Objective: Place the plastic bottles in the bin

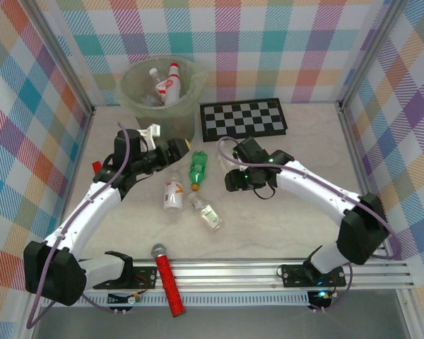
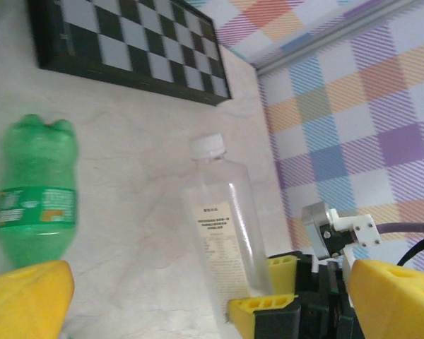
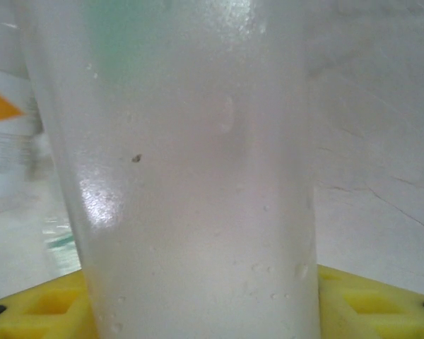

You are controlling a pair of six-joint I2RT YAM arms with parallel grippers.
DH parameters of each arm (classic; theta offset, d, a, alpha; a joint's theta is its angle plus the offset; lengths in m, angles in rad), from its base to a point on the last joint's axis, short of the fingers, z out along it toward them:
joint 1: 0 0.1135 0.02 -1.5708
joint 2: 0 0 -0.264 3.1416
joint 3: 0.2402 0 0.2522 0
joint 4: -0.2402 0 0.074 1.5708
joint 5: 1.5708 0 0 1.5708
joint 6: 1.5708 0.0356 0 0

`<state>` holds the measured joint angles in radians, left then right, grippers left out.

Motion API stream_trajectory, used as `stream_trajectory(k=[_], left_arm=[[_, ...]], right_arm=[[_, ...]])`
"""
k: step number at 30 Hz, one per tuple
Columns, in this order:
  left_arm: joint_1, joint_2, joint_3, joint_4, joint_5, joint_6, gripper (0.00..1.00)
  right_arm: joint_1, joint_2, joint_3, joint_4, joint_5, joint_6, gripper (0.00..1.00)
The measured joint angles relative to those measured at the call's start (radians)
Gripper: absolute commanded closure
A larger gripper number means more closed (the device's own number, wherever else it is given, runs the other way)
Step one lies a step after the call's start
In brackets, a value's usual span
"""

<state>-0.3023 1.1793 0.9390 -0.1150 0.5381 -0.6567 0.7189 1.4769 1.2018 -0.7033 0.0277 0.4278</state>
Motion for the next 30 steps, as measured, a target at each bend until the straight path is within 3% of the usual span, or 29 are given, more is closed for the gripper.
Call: stream_trajectory(k=[11,13,21,24,30], left_arm=[[-0.151,0.135,0.0,0.169,0.013,-0.093,0.01],[-0.17,0.161,0.0,0.174,0.0,-0.101,0.04],[-0.194,0.216,0.028,0.19,-0.032,-0.13,0.35],[-0.195,0.222,0.048,0.193,-0.049,-0.129,0.42],[-0.194,0.235,0.087,0.189,-0.06,-0.128,0.5]], right_arm=[[0.021,-0.057,-0.08,0.278,-0.208,0.002,0.42],[0.022,-0.057,-0.08,0.3,-0.222,0.002,0.42],[0.028,-0.057,-0.08,0.33,-0.249,0.002,0.41],[0.027,-0.057,-0.08,0.349,-0.245,0.002,0.35],[0.028,-0.052,-0.055,0.342,-0.249,0.002,0.12]])
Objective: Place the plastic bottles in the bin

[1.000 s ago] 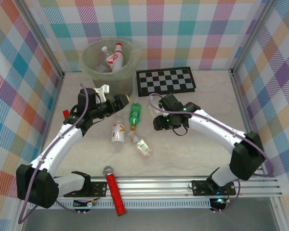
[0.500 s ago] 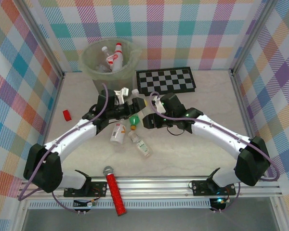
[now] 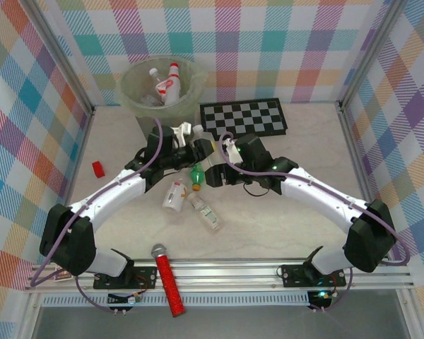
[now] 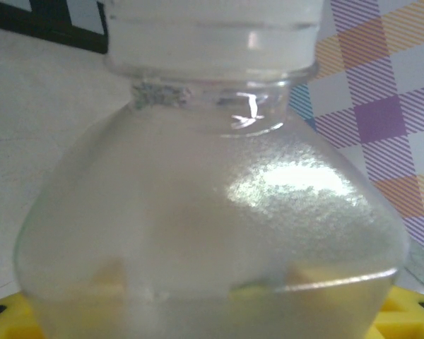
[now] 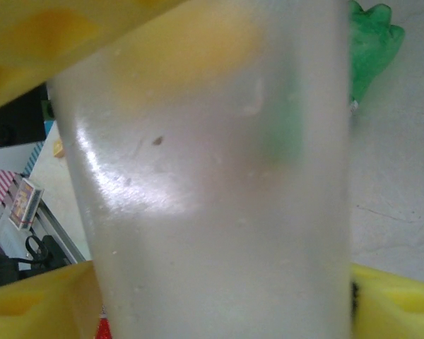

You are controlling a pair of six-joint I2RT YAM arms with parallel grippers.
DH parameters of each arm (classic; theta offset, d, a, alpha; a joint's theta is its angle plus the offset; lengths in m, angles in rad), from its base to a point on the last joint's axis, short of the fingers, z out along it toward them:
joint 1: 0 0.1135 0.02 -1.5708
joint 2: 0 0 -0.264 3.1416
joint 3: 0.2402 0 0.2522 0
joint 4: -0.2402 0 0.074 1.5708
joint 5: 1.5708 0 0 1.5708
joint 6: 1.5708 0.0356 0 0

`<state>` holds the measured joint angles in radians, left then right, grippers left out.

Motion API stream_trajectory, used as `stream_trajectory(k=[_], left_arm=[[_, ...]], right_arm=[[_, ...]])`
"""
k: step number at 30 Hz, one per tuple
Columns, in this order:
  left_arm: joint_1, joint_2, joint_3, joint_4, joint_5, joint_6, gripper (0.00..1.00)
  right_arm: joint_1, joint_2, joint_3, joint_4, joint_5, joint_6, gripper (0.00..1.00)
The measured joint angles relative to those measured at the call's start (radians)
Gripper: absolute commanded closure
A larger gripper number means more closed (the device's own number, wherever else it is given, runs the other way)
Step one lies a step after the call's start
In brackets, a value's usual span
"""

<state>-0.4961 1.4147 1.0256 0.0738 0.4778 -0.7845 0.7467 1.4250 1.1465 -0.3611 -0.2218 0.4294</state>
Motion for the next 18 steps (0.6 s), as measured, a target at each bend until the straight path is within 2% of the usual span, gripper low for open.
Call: stream_trajectory(k=[4,10,18], left_arm=[[0.016,0.006,0.06,-0.006,0.003,0.013,0.52],[0.092,0.049,0.29,-0.131,-0.037,0.117,0.54],[0.254,0.111,0.591,-0.2,-0.211,0.246,0.64]], right_arm=[[0.0,-0.01,0.03,-0.018,0.018,-0.005,0.0],[-0.008,-0.104,0.04,-0.121,0.128,0.003,0.01],[-0.014,-0.196,-0.022,-0.182,0.182,0.032,0.01]])
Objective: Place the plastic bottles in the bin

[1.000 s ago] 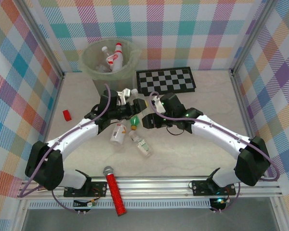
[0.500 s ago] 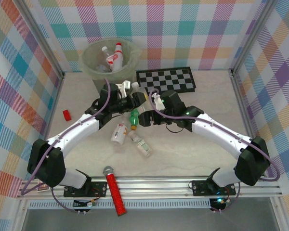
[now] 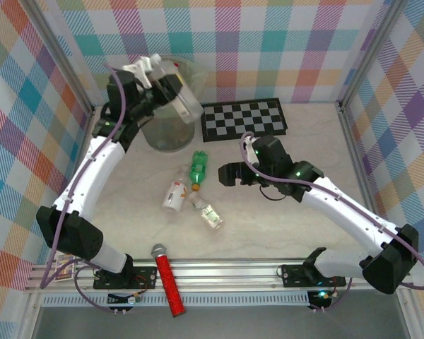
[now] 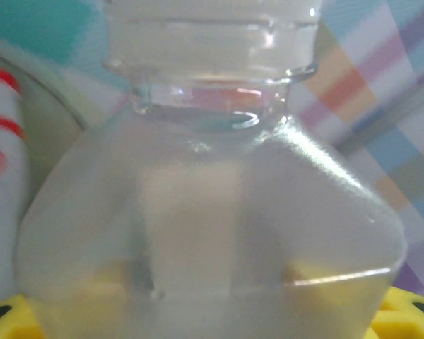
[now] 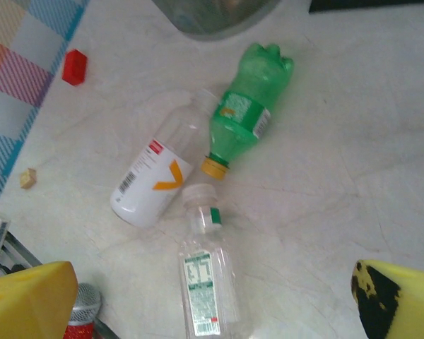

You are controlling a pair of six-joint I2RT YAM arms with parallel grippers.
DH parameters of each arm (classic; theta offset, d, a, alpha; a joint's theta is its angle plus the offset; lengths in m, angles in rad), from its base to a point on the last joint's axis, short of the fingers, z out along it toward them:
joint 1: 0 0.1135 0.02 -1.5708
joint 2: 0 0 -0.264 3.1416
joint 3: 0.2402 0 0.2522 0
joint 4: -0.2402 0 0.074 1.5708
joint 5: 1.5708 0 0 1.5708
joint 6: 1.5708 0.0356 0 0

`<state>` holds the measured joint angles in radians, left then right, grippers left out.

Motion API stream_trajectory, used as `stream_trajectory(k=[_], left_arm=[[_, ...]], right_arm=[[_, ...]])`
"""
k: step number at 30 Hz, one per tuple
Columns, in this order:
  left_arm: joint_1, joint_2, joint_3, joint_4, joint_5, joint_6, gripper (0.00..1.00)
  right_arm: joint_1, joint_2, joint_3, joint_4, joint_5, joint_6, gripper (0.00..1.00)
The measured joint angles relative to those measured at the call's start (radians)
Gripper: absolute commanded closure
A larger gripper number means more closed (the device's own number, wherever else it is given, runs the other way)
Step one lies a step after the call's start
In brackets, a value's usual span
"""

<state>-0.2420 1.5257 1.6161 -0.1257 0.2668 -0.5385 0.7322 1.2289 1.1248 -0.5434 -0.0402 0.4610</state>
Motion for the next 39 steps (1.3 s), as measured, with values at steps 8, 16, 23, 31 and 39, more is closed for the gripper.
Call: stream_trajectory(k=[8,16,23,31,39], left_arm=[[0.164,0.146,0.14,0.032,-0.171,0.036,0.65],[0.218,0.335,0.322,-0.039,-0.235,0.142,0.64],[0.216,0.4,0.396,-0.196,-0.204,0.283,0.64],[0.208,0.478,0.457,-0.294,-0.147,0.377,0.63],[0.192,0.522,0.545,-0.372,-0.113,0.432,0.62]], right_arm=[[0.0,0.007,-0.039,-0.06,-0.002,0.025,0.01],[0.0,0.012,-0.043,-0.077,-0.005,0.026,0.01],[0.0,0.012,-0.072,-0.081,-0.005,0.033,0.01],[0.0,0.012,-0.072,-0.082,-0.005,0.033,0.01],[0.0,0.025,-0.072,-0.082,-0.004,0.033,0.01]])
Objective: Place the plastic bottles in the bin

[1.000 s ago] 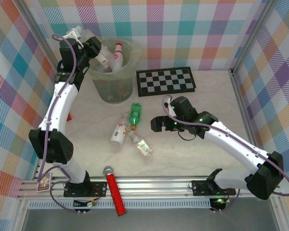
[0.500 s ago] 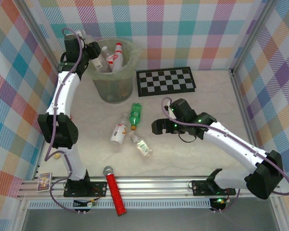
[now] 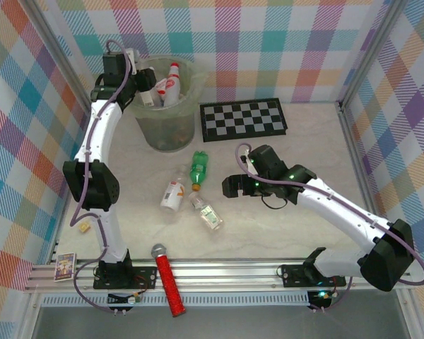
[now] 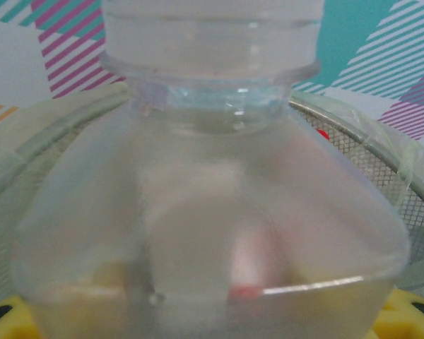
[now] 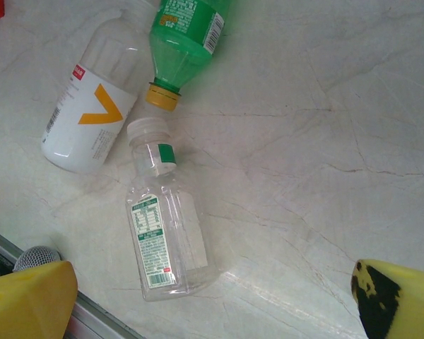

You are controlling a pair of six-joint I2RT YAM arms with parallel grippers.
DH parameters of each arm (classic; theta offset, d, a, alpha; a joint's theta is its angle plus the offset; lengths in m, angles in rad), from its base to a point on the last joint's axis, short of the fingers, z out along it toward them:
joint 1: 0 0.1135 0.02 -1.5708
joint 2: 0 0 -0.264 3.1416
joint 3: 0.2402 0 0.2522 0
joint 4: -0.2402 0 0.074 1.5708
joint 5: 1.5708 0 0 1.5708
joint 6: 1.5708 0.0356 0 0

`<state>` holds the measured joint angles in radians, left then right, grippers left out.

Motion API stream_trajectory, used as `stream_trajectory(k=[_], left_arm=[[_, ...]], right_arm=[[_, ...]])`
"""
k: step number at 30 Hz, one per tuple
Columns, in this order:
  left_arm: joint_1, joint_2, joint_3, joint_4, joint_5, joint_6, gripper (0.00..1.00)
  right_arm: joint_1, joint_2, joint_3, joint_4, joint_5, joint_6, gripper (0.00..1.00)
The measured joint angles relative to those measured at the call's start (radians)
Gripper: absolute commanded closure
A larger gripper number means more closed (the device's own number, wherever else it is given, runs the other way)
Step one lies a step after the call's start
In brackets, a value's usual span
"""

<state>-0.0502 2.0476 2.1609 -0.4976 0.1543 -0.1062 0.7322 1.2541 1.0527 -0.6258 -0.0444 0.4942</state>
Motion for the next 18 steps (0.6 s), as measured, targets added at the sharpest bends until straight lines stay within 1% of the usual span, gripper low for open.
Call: stream_trajectory(k=[1,3,6,8,13,18], left_arm=[[0.0,0.008,0.014,-0.009,0.009,0.0,0.6],[0.0,0.024,0.039,-0.03,0.033,-0.002,0.5],[0.003,0.035,0.066,-0.058,0.072,-0.019,0.33],[0.006,0.035,0.08,-0.095,0.085,-0.03,0.26],[0.006,0.039,0.113,-0.195,0.07,-0.023,0.15],[0.007,0.037,0.169,-0.226,0.014,0.004,0.13]], right_arm=[[0.0,0.002,0.0,0.0,0.0,0.0,0.01],[0.0,0.006,0.0,0.0,0.0,0.0,0.01],[0.0,0.011,0.0,0.001,0.0,0.001,0.01],[0.0,0.013,0.0,0.001,0.0,0.003,0.01],[0.0,0.013,0.0,0.003,-0.001,0.01,0.01],[0.0,0.013,0.0,0.003,-0.001,0.015,0.01]])
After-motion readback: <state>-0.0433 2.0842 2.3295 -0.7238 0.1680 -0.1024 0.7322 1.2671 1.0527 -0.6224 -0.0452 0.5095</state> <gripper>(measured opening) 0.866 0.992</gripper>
